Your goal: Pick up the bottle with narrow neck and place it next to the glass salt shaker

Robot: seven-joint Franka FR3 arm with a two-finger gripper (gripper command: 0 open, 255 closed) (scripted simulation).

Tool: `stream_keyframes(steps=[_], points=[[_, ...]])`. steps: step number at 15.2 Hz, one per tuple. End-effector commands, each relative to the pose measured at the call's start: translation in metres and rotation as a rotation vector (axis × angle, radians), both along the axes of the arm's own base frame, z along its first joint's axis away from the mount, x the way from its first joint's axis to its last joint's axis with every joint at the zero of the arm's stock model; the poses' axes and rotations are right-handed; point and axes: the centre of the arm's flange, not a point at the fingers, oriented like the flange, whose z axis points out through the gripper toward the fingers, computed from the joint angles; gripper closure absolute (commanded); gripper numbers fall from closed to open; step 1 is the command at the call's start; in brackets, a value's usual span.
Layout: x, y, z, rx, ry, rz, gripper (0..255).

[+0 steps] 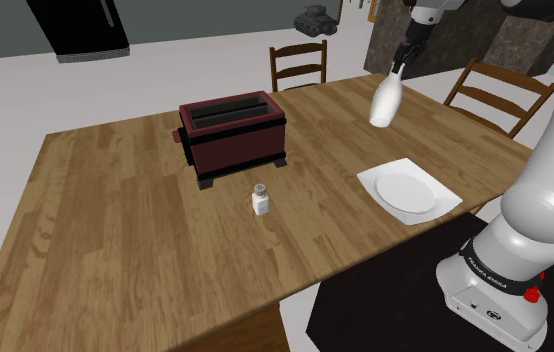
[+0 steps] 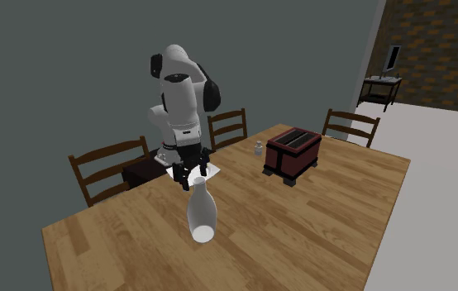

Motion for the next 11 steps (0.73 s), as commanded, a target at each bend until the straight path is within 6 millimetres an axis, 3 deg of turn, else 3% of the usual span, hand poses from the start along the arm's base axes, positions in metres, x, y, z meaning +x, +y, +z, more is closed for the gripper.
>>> stream_keyframes(steps=[1,9,10,11], points=[[0.0014,-0.0005,-0.0142,0.0,0.0,0.0,0],[0.0014,-0.0005,-0.0141,0.0,0.0,0.0,0],[0.0014,-0.0005,-0.0141,0.0,0.0,0.0,255],[0.0014,-0.0005,-0.0141,0.0,0.0,0.0,255]])
